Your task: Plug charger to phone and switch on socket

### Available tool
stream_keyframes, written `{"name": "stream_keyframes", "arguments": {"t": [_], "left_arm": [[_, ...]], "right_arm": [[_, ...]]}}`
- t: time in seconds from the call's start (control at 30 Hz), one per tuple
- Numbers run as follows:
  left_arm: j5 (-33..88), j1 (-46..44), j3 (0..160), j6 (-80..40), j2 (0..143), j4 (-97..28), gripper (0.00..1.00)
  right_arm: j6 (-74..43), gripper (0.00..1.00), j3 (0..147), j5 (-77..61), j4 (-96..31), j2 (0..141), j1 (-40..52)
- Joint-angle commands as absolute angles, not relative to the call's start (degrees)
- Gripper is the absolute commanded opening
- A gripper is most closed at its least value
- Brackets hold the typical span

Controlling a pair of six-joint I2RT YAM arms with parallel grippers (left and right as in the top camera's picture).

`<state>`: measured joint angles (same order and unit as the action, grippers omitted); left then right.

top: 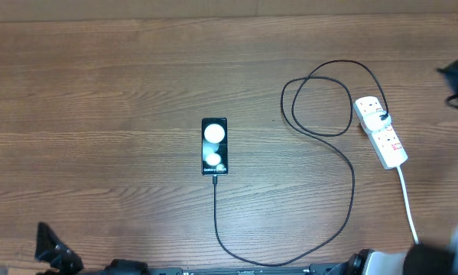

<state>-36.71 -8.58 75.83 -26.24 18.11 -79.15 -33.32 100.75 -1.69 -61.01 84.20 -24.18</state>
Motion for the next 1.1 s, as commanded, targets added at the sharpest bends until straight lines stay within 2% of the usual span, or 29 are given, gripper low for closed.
{"name": "stream_keyframes", "arguments": {"t": [0.0, 0.17, 0.27, 0.47, 0.77, 1.07], "left_arm": [[-37.5, -7.3, 75.7, -26.8, 14.3, -79.3, 1.00], [-37.5, -5.0, 75.7, -26.8, 8.8, -79.4, 0.99], [-37.5, -4.1, 75.7, -26.8, 5.7, -79.4, 1.00], [-37.5, -2.1, 75.7, -26.8, 0.2, -79.7, 1.00], [-37.5, 3.7, 76.5, -26.8, 0.3, -87.2, 1.00], [-40.9, 4.5, 76.5, -26.8, 0.3, -93.1, 0.99]], "right_arm": [[-35.2, 0.04, 104.1, -6.3, -55.8, 74.0, -22.7], [-35.2, 0.04, 104.5, -7.6, -42.3, 61.3, -20.8], [-34.3, 0.04, 104.5, -7.6, -39.4, 55.9, -20.8], [-28.3, 0.04, 104.5, -8.6, -46.5, 50.3, -20.8], [-28.4, 0.04, 104.2, -17.0, -50.4, 45.8, -20.9], [-25.0, 0.04, 104.1, -15.9, -53.6, 38.7, -21.2]]}}
